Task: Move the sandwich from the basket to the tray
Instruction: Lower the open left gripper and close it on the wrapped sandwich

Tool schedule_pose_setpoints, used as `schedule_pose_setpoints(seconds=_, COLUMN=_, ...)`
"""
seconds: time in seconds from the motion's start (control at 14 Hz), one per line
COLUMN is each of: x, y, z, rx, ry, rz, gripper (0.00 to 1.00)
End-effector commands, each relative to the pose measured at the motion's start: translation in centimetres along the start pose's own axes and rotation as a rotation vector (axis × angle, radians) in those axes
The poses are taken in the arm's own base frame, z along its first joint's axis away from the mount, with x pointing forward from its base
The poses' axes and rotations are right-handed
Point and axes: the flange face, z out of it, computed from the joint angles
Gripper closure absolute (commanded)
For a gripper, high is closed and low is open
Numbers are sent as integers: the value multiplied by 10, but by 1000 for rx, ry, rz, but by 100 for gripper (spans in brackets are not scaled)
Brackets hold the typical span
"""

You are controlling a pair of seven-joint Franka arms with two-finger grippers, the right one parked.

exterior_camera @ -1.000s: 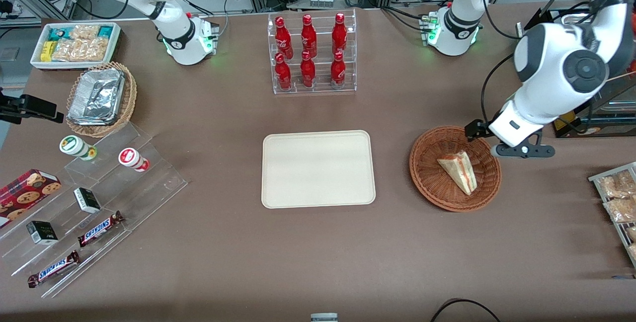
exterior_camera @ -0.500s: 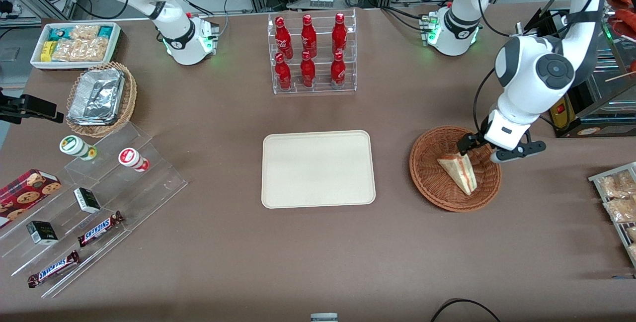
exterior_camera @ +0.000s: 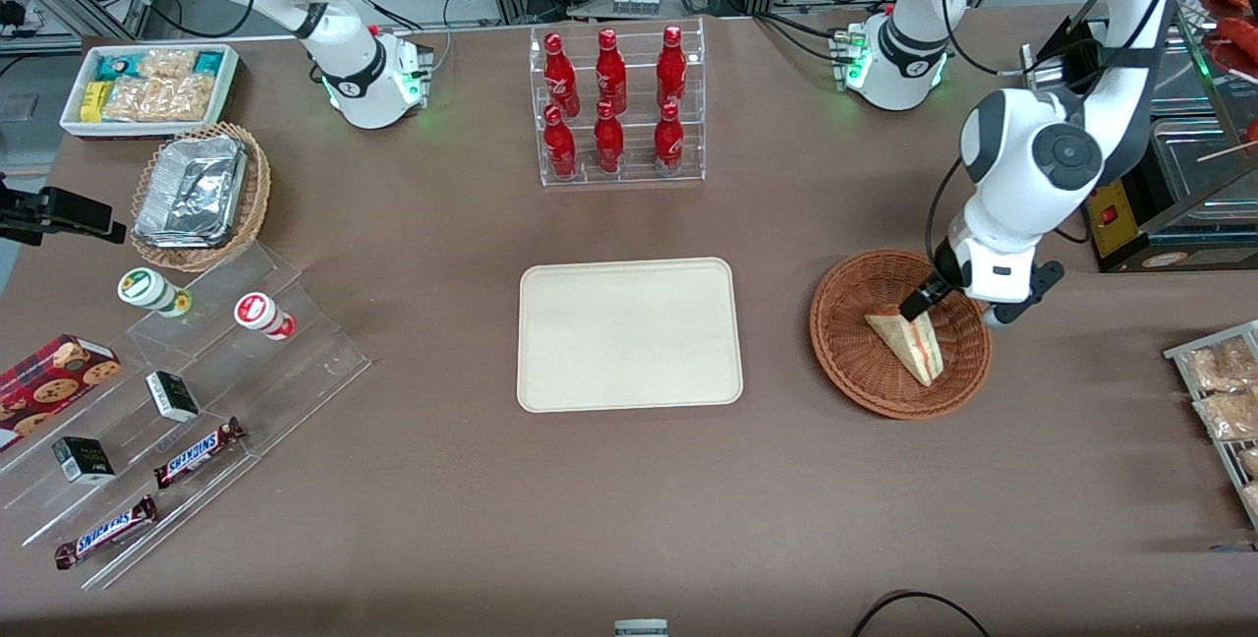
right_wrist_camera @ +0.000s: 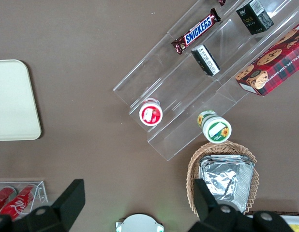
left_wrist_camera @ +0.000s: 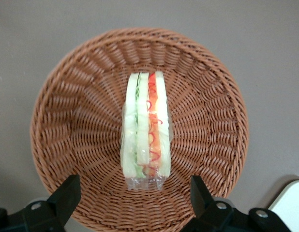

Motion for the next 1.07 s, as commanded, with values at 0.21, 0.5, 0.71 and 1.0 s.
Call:
schedule_pose_setpoints(seconds=0.21, x=8, y=20, z=28, rx=13, ry=-28, rz=-65, gripper=0)
schedule_pose_setpoints(seconds=0.5, x=17, y=27, z=41, rx=33, ry=-50, rz=-67, gripper=0)
schedule_pose_setpoints(seconds=0.71, x=22, y=27, z=50, rx=59, ry=-35, rz=-38, gripper=0)
schedule_pose_setpoints(seconds=1.0, x=22, y=21, z=60, rx=84, ry=-55, rz=-42, gripper=74)
